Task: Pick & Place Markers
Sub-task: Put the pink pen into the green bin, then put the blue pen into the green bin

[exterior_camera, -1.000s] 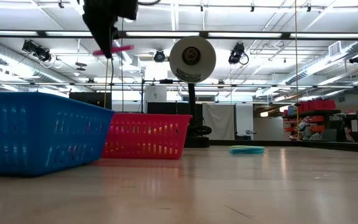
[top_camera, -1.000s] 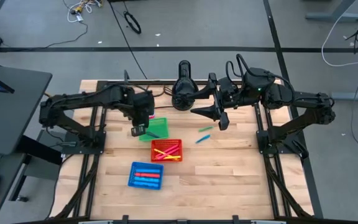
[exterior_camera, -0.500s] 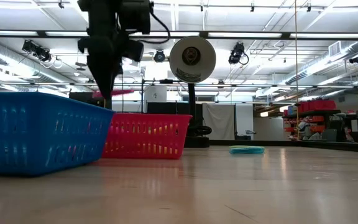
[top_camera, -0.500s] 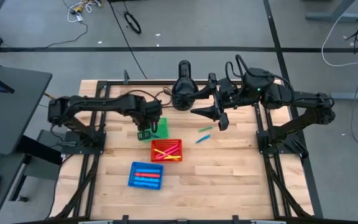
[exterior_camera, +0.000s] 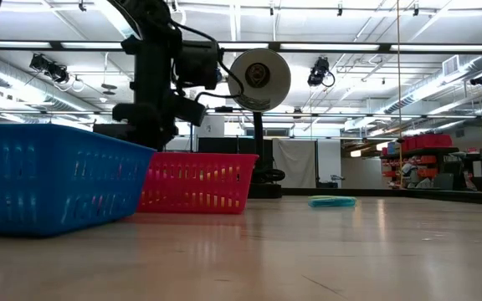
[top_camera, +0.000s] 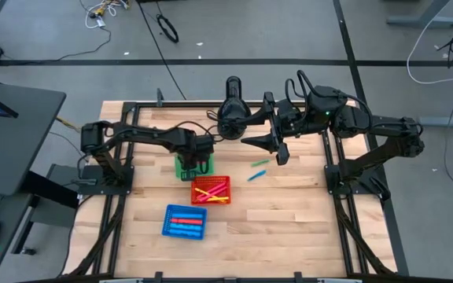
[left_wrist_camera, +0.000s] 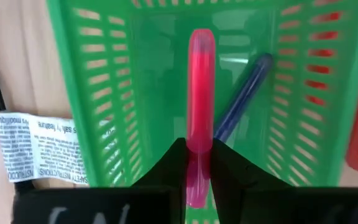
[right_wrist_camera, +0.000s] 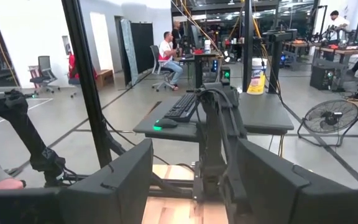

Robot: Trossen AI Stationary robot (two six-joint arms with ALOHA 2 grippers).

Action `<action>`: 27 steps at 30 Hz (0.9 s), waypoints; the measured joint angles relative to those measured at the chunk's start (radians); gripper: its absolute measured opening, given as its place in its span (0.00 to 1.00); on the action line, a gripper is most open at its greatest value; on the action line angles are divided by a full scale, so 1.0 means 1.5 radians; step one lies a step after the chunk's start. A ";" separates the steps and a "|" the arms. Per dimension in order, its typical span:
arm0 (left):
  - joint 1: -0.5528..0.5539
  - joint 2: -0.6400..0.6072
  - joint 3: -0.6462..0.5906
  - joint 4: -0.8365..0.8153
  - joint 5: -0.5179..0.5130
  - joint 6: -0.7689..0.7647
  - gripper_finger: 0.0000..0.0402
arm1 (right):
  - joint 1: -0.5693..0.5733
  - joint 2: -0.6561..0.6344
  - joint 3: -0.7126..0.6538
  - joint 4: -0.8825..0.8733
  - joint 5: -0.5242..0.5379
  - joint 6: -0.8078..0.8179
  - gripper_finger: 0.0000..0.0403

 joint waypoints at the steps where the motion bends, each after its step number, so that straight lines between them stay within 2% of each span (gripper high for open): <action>1: 0.000 0.005 0.000 0.002 -0.001 0.003 0.12 | 0.000 0.000 0.000 -0.001 0.000 0.000 0.58; 7: 0.000 0.016 0.000 -0.008 -0.001 0.003 0.13 | 0.000 0.000 0.000 -0.005 0.000 0.001 0.58; 14: 0.000 0.016 0.000 -0.026 0.001 -0.001 0.37 | 0.000 0.000 0.000 -0.010 0.000 0.000 0.58; 19: 0.000 0.016 0.004 -0.033 0.002 -0.003 0.47 | 0.000 0.000 0.000 -0.010 0.000 0.000 0.58; 23: 0.000 0.013 0.029 -0.053 0.015 -0.003 0.50 | 0.000 0.000 0.000 -0.018 0.000 0.000 0.58; 27: 0.001 -0.032 0.041 -0.023 0.024 -0.006 0.49 | 0.000 0.000 0.000 -0.022 0.000 0.000 0.58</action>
